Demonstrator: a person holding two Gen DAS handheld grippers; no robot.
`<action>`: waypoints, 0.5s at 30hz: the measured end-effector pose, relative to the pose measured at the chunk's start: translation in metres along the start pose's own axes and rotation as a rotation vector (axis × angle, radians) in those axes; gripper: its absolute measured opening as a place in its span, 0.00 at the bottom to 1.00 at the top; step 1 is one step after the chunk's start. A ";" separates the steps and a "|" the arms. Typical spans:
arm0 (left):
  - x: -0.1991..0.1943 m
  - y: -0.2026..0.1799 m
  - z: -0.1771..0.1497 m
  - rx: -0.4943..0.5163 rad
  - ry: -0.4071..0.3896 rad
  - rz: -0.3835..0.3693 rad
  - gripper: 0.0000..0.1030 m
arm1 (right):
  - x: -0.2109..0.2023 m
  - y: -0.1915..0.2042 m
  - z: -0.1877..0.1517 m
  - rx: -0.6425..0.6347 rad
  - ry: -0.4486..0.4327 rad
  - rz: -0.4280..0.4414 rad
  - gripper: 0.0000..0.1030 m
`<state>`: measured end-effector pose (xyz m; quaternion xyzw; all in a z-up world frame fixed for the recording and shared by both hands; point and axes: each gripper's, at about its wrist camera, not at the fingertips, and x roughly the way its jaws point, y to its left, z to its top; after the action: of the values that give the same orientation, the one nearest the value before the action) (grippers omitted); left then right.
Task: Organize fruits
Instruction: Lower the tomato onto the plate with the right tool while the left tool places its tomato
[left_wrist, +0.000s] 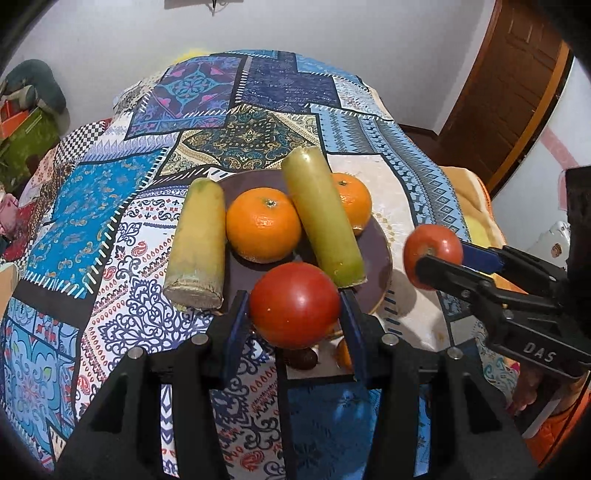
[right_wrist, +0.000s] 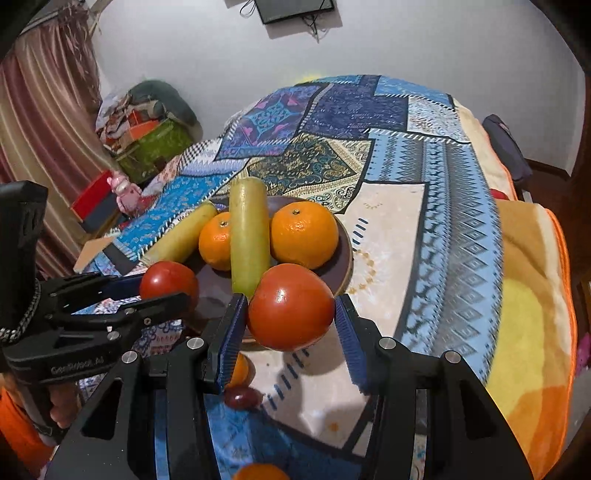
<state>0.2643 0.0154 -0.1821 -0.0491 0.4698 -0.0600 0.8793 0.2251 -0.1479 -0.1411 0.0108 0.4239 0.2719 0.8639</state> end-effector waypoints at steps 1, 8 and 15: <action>0.002 0.000 0.000 0.001 0.001 0.001 0.47 | 0.003 0.000 0.001 -0.005 0.004 -0.003 0.44; 0.016 0.000 0.003 0.006 0.010 0.008 0.47 | 0.024 -0.003 0.007 -0.005 0.039 -0.019 0.44; 0.023 -0.002 0.005 0.018 0.013 0.000 0.47 | 0.032 -0.004 0.008 -0.012 0.053 -0.019 0.44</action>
<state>0.2808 0.0098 -0.1981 -0.0409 0.4751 -0.0643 0.8767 0.2488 -0.1341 -0.1600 -0.0056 0.4451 0.2664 0.8549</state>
